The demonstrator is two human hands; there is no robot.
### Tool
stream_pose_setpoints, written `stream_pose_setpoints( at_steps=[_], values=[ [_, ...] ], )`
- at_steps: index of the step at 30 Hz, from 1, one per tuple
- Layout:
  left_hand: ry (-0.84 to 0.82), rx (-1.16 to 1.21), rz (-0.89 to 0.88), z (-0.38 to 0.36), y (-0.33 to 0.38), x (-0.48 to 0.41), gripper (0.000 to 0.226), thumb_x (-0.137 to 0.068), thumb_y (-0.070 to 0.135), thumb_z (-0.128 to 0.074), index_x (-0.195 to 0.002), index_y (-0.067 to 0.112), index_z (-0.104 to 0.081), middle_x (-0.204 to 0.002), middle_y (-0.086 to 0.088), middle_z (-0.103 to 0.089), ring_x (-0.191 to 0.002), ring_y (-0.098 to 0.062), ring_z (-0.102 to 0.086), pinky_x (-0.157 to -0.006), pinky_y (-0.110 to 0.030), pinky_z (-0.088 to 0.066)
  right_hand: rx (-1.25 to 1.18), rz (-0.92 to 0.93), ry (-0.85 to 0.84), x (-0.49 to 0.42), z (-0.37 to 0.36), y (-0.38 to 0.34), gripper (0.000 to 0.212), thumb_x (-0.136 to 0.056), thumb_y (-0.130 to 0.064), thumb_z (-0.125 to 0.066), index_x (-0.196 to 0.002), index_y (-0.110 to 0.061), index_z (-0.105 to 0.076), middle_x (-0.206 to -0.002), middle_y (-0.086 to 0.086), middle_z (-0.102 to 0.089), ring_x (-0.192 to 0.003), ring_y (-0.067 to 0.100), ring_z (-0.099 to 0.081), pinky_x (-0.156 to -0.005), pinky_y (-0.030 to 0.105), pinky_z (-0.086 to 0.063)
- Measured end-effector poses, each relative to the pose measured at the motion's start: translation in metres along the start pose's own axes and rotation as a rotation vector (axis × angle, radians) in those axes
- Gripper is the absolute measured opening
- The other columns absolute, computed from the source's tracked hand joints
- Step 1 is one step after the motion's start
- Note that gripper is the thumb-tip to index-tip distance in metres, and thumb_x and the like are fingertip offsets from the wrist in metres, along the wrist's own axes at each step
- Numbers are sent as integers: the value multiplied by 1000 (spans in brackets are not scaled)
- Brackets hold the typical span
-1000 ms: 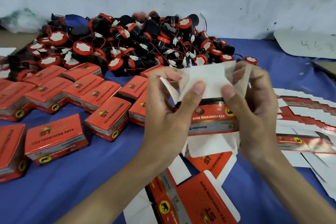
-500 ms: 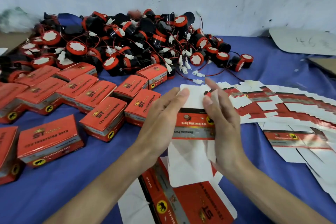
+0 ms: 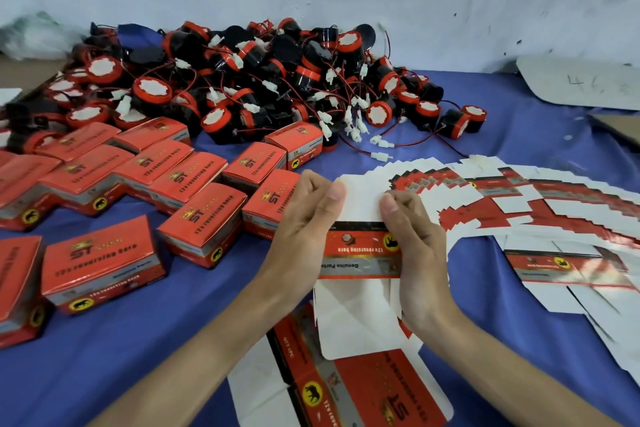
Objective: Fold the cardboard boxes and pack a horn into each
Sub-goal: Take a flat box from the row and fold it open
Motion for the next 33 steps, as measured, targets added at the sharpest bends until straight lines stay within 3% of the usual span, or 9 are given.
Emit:
stream_pose_setpoints(
  at_steps=[4,8,13,16,18,22,27,30,33],
  values=[
    [72,-156,-132,-3,-3,6,32,-94,35,-51,-79,7,-57,-71,-5,-56,-67,-18,-59,-60,-23,-51,-27,6,-19,-5,3,2,22,-81,-33,-58,-62,-25,-68,-79,-6,-52,-79,17,-58,-78,41,-47],
    [38,34,-7,-7,-10,12,12,-91,23,-55,-102,18,-52,-83,9,-65,-74,-5,-65,-61,-17,-51,-40,0,-32,-5,5,5,24,-81,-30,-58,-60,-25,-70,-72,-8,-56,-72,14,-62,-73,38,-49],
    [144,79,69,-7,-15,17,11,-95,20,-54,-103,29,-56,-93,-3,-65,-78,-11,-69,-60,-20,-54,-18,7,-27,-6,6,6,29,-82,-30,-59,-53,-25,-63,-63,-6,-52,-64,11,-58,-71,40,-46],
    [156,7,-21,-7,-11,17,14,-91,26,-57,-98,38,-60,-93,-12,-59,-82,-20,-67,-65,-27,-56,27,70,-46,-8,8,3,11,-83,-30,-59,-78,-33,-69,-71,-2,-56,-70,16,-58,-67,33,-49],
    [171,-55,-91,-6,-9,18,14,-85,26,-53,-88,30,-66,-91,-4,-60,-82,-14,-66,-62,-20,-52,42,117,-71,-8,9,2,16,-84,-26,-58,-90,-36,-69,-74,0,-54,-71,17,-55,-63,27,-48],
    [206,-71,-154,-7,-12,21,20,-82,27,-56,-78,9,-63,-95,-5,-52,-86,-9,-61,-62,-16,-50,105,181,-90,-6,6,2,22,-83,-26,-56,-69,-31,-73,-79,-6,-61,-78,11,-61,-70,27,-50],
    [238,-193,-233,-8,-12,23,34,-77,39,-51,-67,7,-60,-77,-7,-55,-76,-26,-60,-68,-41,-54,138,153,-39,-5,7,4,30,-79,-41,-54,-60,-23,-69,-70,0,-66,-70,20,-65,-70,41,-53],
    [221,-245,-284,-10,-9,24,38,-78,35,-51,-63,1,-58,-66,5,-52,-64,-11,-55,-64,-24,-47,171,207,-11,-3,8,3,35,-79,-40,-49,-55,-19,-62,-61,-1,-63,-61,16,-60,-65,38,-51],
    [187,-277,-297,-13,-6,26,31,-80,34,-50,-59,11,-51,-62,13,-50,-60,-6,-53,-60,-13,-42,175,261,16,-2,8,1,37,-82,-37,-48,-52,-17,-56,-55,-2,-56,-55,9,-54,-61,30,-48]
  ],
)
Point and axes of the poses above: each hand's wrist, its own x-axis away from the middle knuckle, its own z-axis out of the back of the hand, y = z × x, the point moved 3 cm from there along -x, towards the middle knuckle
